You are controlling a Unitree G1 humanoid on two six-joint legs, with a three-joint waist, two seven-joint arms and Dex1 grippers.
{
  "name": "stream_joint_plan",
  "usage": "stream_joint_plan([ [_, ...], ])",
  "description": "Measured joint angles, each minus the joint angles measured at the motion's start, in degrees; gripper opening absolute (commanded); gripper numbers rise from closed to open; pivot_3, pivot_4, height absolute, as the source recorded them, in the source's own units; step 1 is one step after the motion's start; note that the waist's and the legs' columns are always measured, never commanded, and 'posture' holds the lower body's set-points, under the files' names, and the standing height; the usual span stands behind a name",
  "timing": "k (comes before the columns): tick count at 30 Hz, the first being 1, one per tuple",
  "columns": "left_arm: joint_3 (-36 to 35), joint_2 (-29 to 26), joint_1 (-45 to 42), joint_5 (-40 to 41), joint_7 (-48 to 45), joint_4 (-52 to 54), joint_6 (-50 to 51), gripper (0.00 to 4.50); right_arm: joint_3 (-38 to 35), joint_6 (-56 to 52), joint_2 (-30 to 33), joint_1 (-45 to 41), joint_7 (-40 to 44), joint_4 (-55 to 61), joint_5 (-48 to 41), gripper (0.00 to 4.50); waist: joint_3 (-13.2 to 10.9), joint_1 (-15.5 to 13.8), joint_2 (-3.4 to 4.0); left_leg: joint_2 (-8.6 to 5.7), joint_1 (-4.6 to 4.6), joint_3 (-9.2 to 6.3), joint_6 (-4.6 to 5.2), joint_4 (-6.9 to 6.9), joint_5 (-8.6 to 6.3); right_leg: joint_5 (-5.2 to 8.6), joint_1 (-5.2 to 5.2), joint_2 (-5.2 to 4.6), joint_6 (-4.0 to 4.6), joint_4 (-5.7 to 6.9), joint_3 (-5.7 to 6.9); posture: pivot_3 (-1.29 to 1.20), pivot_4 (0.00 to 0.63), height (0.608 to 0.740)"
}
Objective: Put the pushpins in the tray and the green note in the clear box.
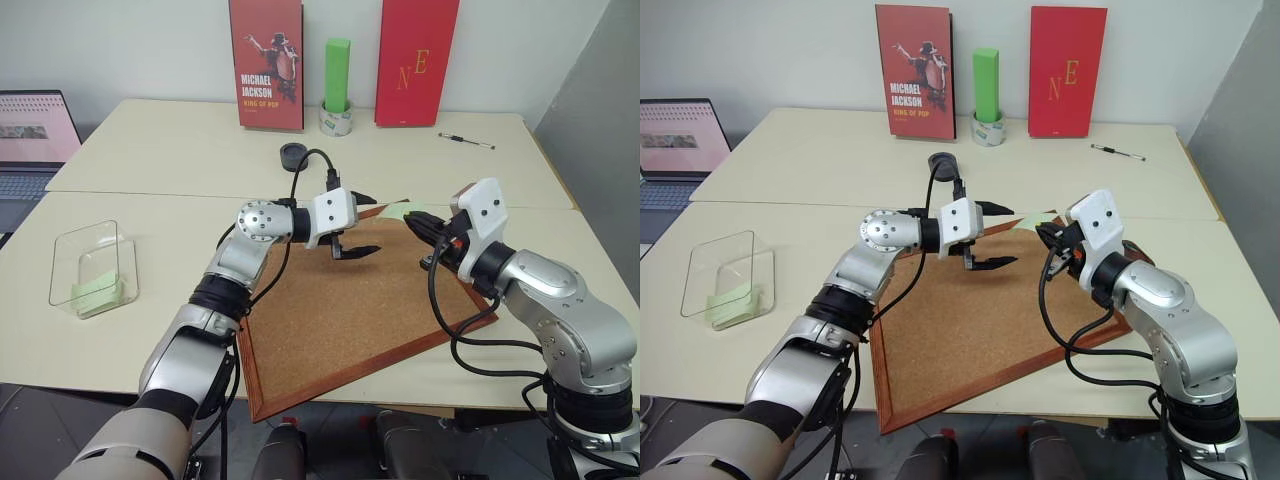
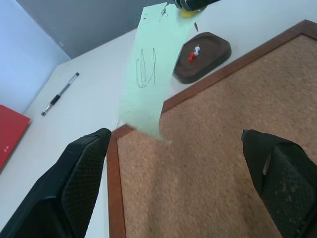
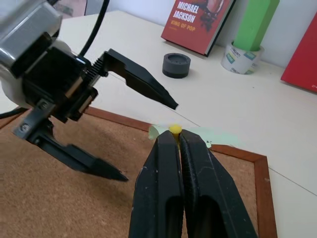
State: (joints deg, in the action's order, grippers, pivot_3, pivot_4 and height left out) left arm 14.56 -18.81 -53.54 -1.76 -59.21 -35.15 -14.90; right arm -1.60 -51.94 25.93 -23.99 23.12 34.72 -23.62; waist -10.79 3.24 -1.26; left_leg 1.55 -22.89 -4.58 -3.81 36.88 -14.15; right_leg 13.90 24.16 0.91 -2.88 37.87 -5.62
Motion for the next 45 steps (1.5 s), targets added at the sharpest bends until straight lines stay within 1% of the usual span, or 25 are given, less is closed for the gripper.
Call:
stream_joint_plan([
  [9,0.43,3.15,-3.4,-2.85,2.95,-8.13,-4.69,4.49,0.02,-2.55,-0.71,-0.54,-1.58,1.61,-2.49,0.0,0.0,0.01,0.0,-0.02,0.0,-0.01,0.0,0.0,0.0,0.0,0.0,0.0,0.0,0.02,0.0,0.0,0.15,0.74],
  [11,0.88,3.56,-3.88,-3.27,3.44,-9.18,-5.8,4.13,0.03,-2.61,-0.8,-0.59,-1.99,1.64,-2.67,0.0,0.0,0.01,0.0,-0.02,0.0,-0.01,0.0,0.0,0.0,0.0,0.0,0.0,0.0,0.02,0.0,0.0,0.15,0.74],
  [12,0.89,3.82,-4.16,-3.46,3.54,-9.88,-6.18,4.07,0.03,-2.65,-0.86,-0.6,-2.1,1.67,-2.88,0.0,0.0,0.01,0.0,-0.02,0.0,-0.01,0.0,0.0,0.0,0.0,0.0,0.0,0.0,0.02,0.0,0.0,0.15,0.74],
  [16,0.88,4.35,-4.67,-3.6,3.57,-11.03,-7.04,3.27,0.12,-2.85,-0.91,-0.6,-2.34,1.99,-3.09,0.0,0.0,0.02,0.0,-0.02,0.0,-0.01,0.0,0.0,0.0,0.0,0.0,0.0,0.0,0.04,0.0,0.0,0.15,0.74],
  [19,0.88,4.72,-4.96,-3.6,3.66,-12.2,-7.23,2.81,0.19,-2.99,-0.91,-0.6,-2.38,2.21,-3.52,0.0,0.0,0.02,0.0,-0.03,0.0,-0.01,0.0,0.0,0.0,0.0,0.0,0.0,0.0,0.04,0.0,0.0,0.15,0.74],
  [23,0.88,4.73,-5.08,-3.62,3.76,-12.74,-8.12,2.06,0.23,-3.19,-0.9,-0.6,-2.48,2.29,-3.61,0.0,0.0,0.02,0.0,-0.02,0.0,-0.02,0.0,0.0,0.0,0.0,0.0,0.0,0.0,0.06,0.0,0.0,0.15,0.74],
  [26,0.88,4.74,-5.28,-3.64,4.08,-12.78,-8.31,1.37,0.23,-3.45,-0.9,-0.6,-2.54,2.31,-3.66,0.0,0.0,0.02,0.0,-0.03,0.0,-0.02,0.0,0.01,0.0,0.0,0.0,0.0,0.0,0.06,0.0,0.0,0.15,0.74],
  [31,0.88,4.73,-5.3,-3.88,4.7,-12.79,-8.65,0.41,0.24,-3.48,-0.88,-0.6,-2.94,2.32,-3.68,0.0,0.0,0.02,0.0,-0.03,0.01,-0.02,0.0,0.02,0.0,0.0,0.0,0.0,0.0,0.08,0.0,0.0,0.15,0.74],
  [32,0.88,4.73,-5.3,-3.88,4.7,-12.79,-8.77,0.16,0.24,-3.48,-0.88,-0.6,-3.01,2.32,-3.68,0.0,0.0,0.02,0.0,-0.02,0.01,-0.02,0.0,0.02,0.0,0.0,0.0,0.0,0.0,0.08,0.0,0.0,0.15,0.74],
  [33,0.88,4.73,-5.3,-3.88,4.7,-12.79,-8.89,0.07,0.24,-3.48,-0.88,-0.6,-3.09,2.32,-3.68,0.0,0.0,0.02,0.0,-0.03,0.01,-0.02,0.0,0.02,0.0,0.0,0.0,0.0,0.0,0.09,0.0,0.0,0.15,0.74],
  [42,0.88,4.63,-5.0,-3.87,4.26,-12.69,-8.94,0.07,0.01,-3.6,-1.88,-0.87,-4.44,2.32,-4.71,0.0,0.0,0.03,0.0,-0.02,0.02,-0.02,0.01,0.03,0.0,0.0,0.0,0.0,0.0,0.12,0.0,0.0,0.15,0.74],
  [45,0.88,4.53,-4.34,-3.87,3.99,-12.44,-8.97,0.07,-1.3,-4.04,-1.98,-1.53,-4.77,2.32,-5.48,0.0,0.0,0.02,0.0,-0.03,0.01,-0.02,0.01,0.05,0.0,0.0,0.0,0.0,0.0,0.11,0.0,0.0,0.15,0.74],
])
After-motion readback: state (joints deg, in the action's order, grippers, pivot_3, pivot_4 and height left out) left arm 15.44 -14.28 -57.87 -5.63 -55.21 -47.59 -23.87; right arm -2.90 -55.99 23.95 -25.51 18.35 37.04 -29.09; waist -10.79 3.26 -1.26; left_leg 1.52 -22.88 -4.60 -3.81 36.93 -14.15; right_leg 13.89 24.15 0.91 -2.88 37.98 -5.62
